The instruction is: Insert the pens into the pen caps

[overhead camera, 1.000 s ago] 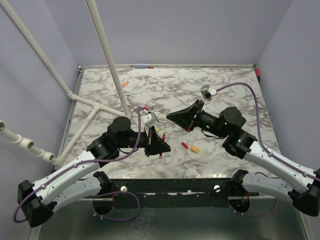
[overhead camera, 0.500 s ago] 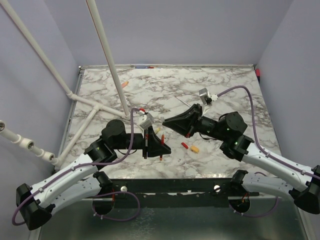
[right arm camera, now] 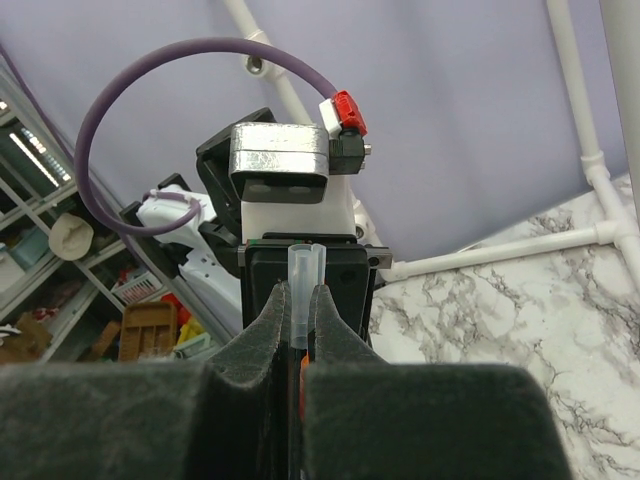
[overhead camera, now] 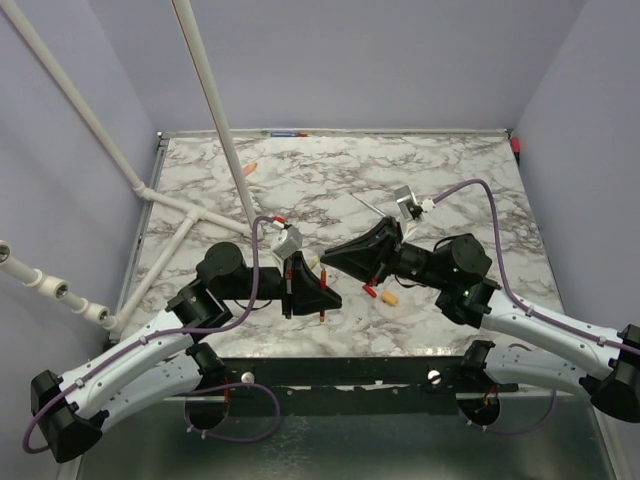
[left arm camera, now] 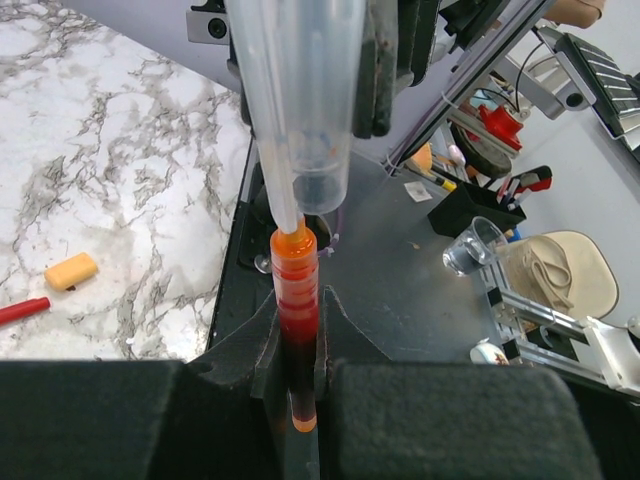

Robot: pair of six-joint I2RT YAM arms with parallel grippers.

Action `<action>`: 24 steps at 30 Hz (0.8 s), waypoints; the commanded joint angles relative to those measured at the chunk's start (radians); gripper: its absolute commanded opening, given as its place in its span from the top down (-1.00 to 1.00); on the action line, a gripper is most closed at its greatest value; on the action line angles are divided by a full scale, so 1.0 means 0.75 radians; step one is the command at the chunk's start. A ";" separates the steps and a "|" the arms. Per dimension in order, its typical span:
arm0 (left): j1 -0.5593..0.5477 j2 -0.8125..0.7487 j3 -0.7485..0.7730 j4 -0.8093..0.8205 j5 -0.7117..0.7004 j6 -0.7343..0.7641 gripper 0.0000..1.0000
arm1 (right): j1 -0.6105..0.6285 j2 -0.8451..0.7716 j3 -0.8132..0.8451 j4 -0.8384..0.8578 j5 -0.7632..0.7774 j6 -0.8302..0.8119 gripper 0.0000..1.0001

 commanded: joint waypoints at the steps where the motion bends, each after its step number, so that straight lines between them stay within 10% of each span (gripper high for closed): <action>1: 0.000 -0.031 -0.021 0.050 0.034 -0.011 1.00 | 0.026 0.005 -0.016 0.067 0.031 0.001 0.99; 24: -0.002 -0.073 -0.046 0.107 0.033 -0.039 1.00 | 0.083 0.013 -0.050 0.089 0.139 -0.022 0.99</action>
